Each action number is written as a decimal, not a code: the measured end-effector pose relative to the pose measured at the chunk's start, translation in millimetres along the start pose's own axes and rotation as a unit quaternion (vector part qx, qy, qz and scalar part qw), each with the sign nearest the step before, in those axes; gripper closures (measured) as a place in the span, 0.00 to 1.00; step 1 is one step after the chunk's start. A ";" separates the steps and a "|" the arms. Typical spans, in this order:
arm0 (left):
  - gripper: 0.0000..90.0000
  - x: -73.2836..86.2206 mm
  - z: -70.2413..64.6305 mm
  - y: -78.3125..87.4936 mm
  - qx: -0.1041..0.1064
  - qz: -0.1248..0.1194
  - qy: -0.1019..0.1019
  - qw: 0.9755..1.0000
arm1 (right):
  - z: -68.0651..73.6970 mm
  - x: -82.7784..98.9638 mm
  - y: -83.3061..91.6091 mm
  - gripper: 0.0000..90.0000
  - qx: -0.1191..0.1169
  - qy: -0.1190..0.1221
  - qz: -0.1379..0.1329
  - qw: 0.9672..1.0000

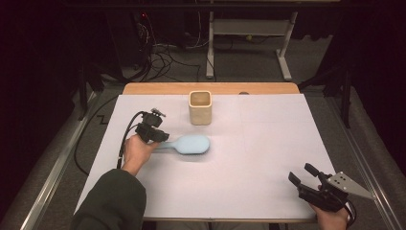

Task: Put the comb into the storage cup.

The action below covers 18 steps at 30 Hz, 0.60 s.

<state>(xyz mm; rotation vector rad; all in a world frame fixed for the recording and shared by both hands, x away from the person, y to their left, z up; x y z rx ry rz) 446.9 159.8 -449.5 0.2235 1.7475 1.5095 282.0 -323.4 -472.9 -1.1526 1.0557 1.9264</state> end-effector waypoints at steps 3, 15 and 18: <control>0.79 0.2 -0.7 -2.1 0.005 0.006 -0.002 1.000 | 0.0 0.0 0.1 0.31 0.000 0.000 0.000 1.000; 0.89 1.0 -0.6 -6.3 0.022 0.013 0.000 1.000 | 0.4 0.1 -0.1 0.31 -0.002 0.002 0.001 1.000; 0.91 1.1 -0.7 -6.2 0.026 0.013 0.001 1.000 | 0.5 0.1 -0.1 0.31 -0.002 0.002 0.001 1.000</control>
Point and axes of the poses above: each handheld gripper's, and its own axes: y roughly backward along the jaws, x roughly out of its underside, z roughly to its left, the point moved 4 cm from there along -y, roughly forward along the jaws, and after that the axes turned 12 degrees about -y, right-handed, at the moved point
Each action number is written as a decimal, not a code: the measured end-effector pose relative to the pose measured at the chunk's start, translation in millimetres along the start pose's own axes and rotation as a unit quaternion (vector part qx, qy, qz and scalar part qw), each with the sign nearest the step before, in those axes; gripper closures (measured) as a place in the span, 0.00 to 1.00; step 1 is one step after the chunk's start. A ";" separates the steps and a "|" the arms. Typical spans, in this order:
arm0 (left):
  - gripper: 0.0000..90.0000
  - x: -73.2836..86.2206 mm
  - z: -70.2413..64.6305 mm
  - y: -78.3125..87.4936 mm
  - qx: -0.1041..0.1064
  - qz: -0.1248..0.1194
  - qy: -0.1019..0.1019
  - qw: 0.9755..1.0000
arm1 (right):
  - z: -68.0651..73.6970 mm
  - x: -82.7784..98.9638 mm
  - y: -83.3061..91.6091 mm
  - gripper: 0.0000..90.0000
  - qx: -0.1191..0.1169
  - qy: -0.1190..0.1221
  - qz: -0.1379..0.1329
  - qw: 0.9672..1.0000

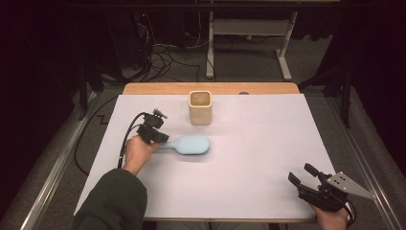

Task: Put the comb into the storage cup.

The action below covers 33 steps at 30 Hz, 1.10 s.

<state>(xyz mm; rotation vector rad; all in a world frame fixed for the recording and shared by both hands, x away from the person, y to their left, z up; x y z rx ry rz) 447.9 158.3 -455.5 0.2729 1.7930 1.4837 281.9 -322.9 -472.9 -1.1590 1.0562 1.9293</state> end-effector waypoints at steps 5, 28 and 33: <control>0.92 -0.2 -0.2 -0.1 0.001 0.001 -0.002 1.000 | 0.1 0.0 -0.2 0.31 0.000 -0.001 -0.001 1.000; 0.96 -0.1 0.1 -5.7 0.006 0.013 -0.003 1.000 | -0.7 0.1 -0.6 0.31 -0.001 -0.003 0.001 1.000; 0.96 1.4 -1.1 -6.7 0.008 0.021 -0.007 1.000 | -0.7 0.1 -0.5 0.31 -0.001 -0.004 0.000 1.000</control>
Point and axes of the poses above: each handheld gripper's, and its own axes: y roughly backward along the jaws, x roughly out of its underside, z roughly to its left, the point moved 4 cm from there along -y, roughly forward along the jaws, and after that the axes turned 12 degrees about -y, right-handed, at the moved point
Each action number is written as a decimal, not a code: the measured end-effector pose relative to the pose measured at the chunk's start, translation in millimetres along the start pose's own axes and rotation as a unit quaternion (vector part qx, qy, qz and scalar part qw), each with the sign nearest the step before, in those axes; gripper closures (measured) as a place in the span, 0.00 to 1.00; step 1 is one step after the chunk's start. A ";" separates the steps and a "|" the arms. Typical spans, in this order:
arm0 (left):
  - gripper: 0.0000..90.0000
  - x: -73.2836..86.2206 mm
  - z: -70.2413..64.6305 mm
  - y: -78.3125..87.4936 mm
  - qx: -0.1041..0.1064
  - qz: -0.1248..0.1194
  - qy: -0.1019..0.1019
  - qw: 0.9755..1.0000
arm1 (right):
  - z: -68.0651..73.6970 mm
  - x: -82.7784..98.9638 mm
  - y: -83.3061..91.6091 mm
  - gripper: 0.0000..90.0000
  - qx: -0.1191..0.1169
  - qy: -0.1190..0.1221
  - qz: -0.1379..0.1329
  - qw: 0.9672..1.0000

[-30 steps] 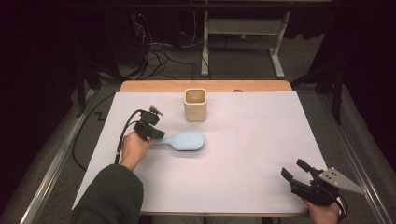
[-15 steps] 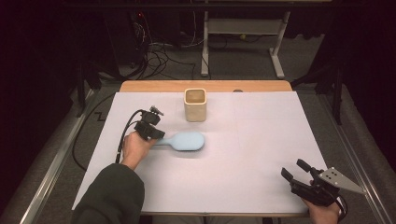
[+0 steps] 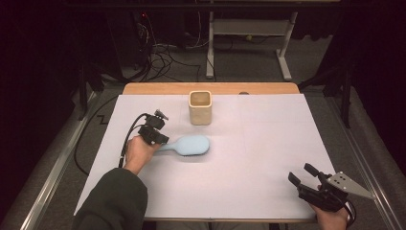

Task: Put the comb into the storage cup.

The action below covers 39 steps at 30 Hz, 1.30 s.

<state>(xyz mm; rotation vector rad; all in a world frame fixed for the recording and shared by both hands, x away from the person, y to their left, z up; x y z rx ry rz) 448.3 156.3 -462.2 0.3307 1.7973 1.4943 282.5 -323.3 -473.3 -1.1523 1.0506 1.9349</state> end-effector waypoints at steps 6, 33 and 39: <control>0.96 2.3 -3.4 0.8 -0.003 0.007 -0.009 1.000 | -0.1 0.0 0.2 0.31 0.000 0.001 -0.001 1.000; 0.97 19.8 -22.2 -1.5 0.028 0.008 -0.025 0.999 | 0.4 0.0 0.5 0.31 0.001 0.004 -0.001 1.000; 0.97 23.6 -25.1 -0.7 0.036 -0.001 -0.022 0.999 | 0.5 -0.1 0.8 0.31 0.003 0.004 -0.002 1.000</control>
Point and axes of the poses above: each handheld gripper's, and its own axes: y roughly backward along the jaws, x roughly out of its underside, z roughly to its left, the point moved 4 cm from there along -y, roughly forward along the jaws, and after that the axes turned 12 degrees about -y, right-handed, at the moved point
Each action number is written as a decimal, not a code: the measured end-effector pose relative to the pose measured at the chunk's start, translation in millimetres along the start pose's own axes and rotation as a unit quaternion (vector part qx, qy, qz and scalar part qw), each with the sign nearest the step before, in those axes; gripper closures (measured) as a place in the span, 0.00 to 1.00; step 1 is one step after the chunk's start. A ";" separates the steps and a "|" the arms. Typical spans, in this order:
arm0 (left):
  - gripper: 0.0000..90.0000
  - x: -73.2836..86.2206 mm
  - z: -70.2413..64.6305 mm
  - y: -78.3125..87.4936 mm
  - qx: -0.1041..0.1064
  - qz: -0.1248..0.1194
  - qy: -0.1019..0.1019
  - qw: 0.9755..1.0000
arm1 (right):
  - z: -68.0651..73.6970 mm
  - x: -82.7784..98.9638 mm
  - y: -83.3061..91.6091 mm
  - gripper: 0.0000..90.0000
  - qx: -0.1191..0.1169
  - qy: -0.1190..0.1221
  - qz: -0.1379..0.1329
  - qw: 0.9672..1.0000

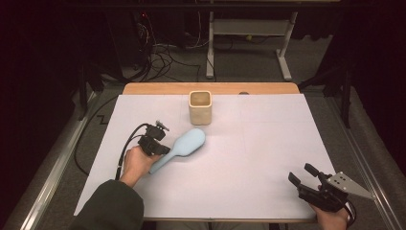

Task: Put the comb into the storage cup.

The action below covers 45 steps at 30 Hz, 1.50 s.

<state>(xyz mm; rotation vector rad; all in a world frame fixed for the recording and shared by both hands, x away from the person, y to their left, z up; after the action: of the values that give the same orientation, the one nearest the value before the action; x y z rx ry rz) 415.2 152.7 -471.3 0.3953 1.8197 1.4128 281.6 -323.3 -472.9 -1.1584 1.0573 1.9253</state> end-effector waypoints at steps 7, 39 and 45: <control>0.97 2.5 -5.5 0.7 0.009 -0.002 -0.001 1.000 | 0.1 0.1 -0.2 0.31 -0.001 -0.001 0.001 1.000; 0.92 15.8 -23.1 7.7 0.019 -0.024 -0.008 0.999 | 0.0 -0.3 0.3 0.31 0.000 0.001 -0.003 1.000; 0.79 18.6 -25.1 20.0 -0.005 -0.038 -0.013 0.999 | 0.6 -0.5 0.3 0.31 0.000 0.002 -0.004 1.000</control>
<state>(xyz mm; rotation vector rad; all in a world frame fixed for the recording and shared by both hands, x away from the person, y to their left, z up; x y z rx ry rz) 380.6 154.7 -458.3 0.3329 1.7874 1.3583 281.4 -322.9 -472.2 -1.1658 1.0538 1.9170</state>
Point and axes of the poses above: each handheld gripper's, and its own axes: y roughly backward along the jaws, x roughly out of its underside, z roughly to its left, the point moved 4 cm from there along -y, roughly forward along the jaws, and after that the axes turned 12 degrees about -y, right-handed, at the moved point
